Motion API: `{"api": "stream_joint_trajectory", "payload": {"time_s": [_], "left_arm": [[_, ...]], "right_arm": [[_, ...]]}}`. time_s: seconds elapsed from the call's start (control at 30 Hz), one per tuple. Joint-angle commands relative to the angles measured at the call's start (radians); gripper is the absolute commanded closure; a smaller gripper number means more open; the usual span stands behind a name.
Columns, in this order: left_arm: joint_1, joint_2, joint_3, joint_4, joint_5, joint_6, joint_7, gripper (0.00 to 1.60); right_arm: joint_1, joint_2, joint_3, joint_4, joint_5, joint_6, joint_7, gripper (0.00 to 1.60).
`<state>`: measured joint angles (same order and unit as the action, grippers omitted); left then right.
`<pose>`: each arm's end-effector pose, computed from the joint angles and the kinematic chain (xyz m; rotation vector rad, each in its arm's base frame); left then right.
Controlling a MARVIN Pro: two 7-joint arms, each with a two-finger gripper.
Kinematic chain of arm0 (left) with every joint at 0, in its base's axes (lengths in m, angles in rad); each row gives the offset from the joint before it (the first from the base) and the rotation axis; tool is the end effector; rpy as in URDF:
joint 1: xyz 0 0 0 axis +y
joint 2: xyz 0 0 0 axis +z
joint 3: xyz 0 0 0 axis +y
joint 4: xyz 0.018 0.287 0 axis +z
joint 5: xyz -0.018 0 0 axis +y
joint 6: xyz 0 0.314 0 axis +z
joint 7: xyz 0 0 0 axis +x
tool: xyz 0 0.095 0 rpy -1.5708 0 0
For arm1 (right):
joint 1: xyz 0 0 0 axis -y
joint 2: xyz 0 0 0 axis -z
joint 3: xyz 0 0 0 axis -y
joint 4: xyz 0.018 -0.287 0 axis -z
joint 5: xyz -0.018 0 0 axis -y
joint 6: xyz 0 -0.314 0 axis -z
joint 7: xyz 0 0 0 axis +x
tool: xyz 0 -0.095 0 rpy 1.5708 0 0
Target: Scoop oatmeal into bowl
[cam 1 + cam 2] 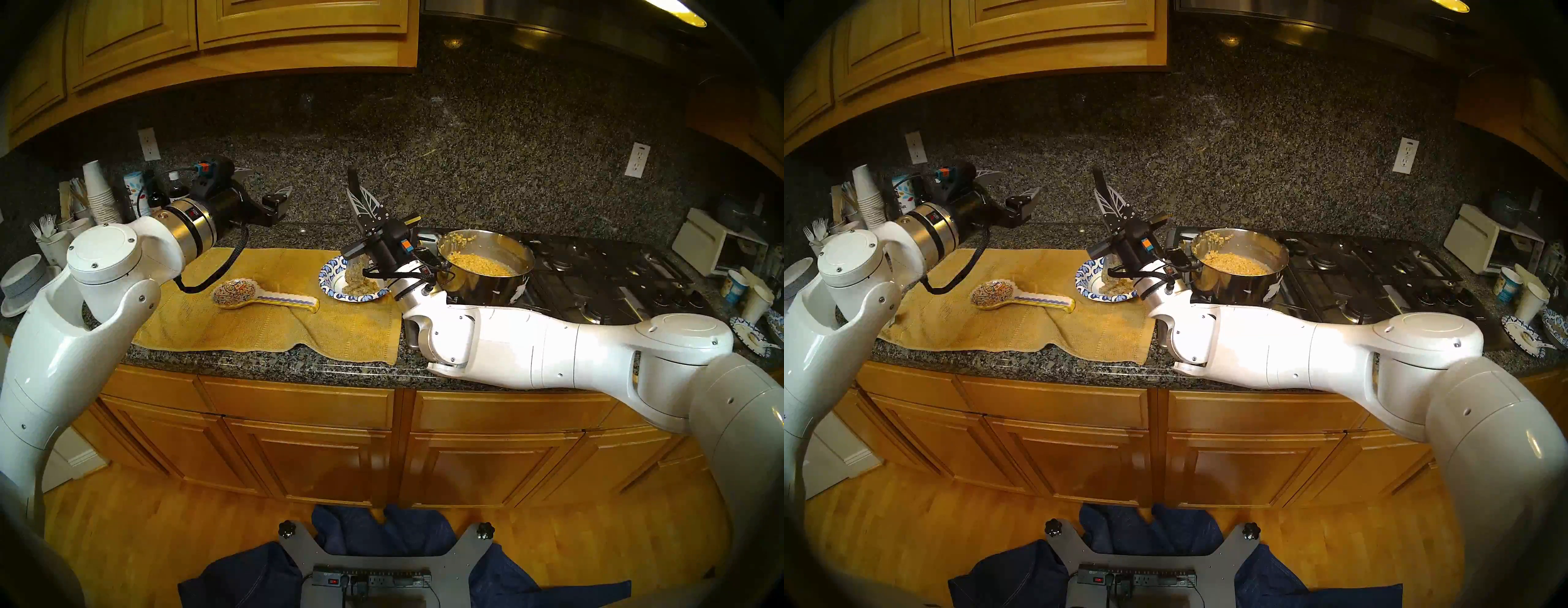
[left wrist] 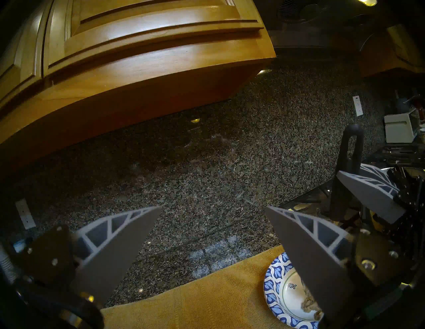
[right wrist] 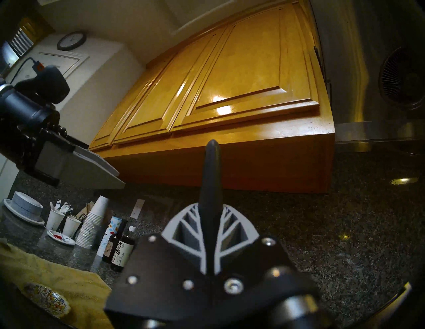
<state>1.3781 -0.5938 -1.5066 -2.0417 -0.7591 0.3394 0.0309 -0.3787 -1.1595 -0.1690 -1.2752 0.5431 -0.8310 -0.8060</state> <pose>0.4101 0.0926 -0.0391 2.0357 -0.6568 2.2927 0.4874 0.1748 -0.1697 -1.0570 -0.6484 -2.5173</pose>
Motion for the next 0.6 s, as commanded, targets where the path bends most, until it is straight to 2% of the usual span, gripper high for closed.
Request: {"api": "stream_joint_trajectory", "payload": {"time_s": [0.0,0.37,0.57], "left_arm": [[-0.031,0.001,-0.022,-0.015,0.001,-0.016,0.000,0.00],[-0.032,0.002,-0.021,-0.013,0.001,-0.022,-0.002,0.00],[-0.032,0.003,-0.020,-0.013,0.000,-0.023,-0.001,0.00]], "right_arm": [[0.091,-0.008,0.057,0.015,-0.007,-0.005,0.001,1.60],[0.029,-0.003,0.008,-0.020,-0.042,0.007,-0.012,1.60],[0.030,-0.004,0.004,-0.009,-0.045,0.005,-0.019,1.60]]}}
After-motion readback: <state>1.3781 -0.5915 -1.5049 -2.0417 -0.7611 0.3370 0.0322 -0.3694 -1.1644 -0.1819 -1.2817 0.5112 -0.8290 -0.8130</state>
